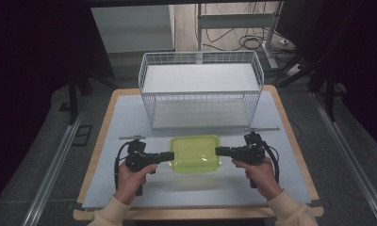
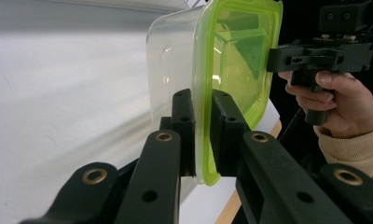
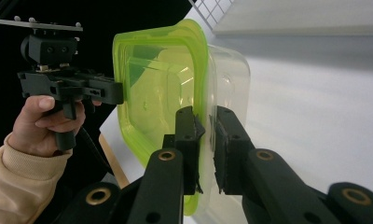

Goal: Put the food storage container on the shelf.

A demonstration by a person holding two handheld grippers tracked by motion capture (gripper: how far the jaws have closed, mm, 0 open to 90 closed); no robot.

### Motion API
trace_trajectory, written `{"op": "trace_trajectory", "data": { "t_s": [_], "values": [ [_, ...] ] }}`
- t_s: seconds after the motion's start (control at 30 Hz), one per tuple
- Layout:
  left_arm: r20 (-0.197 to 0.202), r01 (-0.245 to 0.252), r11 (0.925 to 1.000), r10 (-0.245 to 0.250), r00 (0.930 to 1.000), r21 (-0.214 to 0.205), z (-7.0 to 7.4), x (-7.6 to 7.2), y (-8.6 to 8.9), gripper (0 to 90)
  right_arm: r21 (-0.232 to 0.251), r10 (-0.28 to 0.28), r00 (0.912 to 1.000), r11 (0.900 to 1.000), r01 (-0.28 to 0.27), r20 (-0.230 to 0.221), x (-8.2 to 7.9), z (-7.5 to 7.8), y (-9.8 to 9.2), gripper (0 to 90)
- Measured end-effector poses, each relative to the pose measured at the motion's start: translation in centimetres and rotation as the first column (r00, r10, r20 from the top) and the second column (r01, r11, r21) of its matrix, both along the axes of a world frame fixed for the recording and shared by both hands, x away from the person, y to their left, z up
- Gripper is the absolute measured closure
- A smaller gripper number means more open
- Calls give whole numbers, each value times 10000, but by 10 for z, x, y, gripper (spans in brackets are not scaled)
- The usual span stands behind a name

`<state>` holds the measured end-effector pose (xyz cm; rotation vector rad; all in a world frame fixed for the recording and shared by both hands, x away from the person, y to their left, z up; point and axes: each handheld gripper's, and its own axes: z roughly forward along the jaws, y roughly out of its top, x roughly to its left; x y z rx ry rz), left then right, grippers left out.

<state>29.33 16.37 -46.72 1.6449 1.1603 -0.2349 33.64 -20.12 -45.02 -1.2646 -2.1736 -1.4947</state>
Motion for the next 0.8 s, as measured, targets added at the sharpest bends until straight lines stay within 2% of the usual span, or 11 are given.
{"op": "trace_trajectory", "data": {
  "t_s": [0.23, 0.8],
  "values": [
    [239, 19, 10000, -20, 9997, 57, 14, 6, -1, 817, -20, -66, 9996, 10000, 66, 267, 4, 15, -1, 813],
    [679, -8, 9998, -5, 9977, 186, 42, 24, -4, 817, 6, -281, 9970, 9996, 282, 720, 17, 42, -3, 814]
  ]
}}
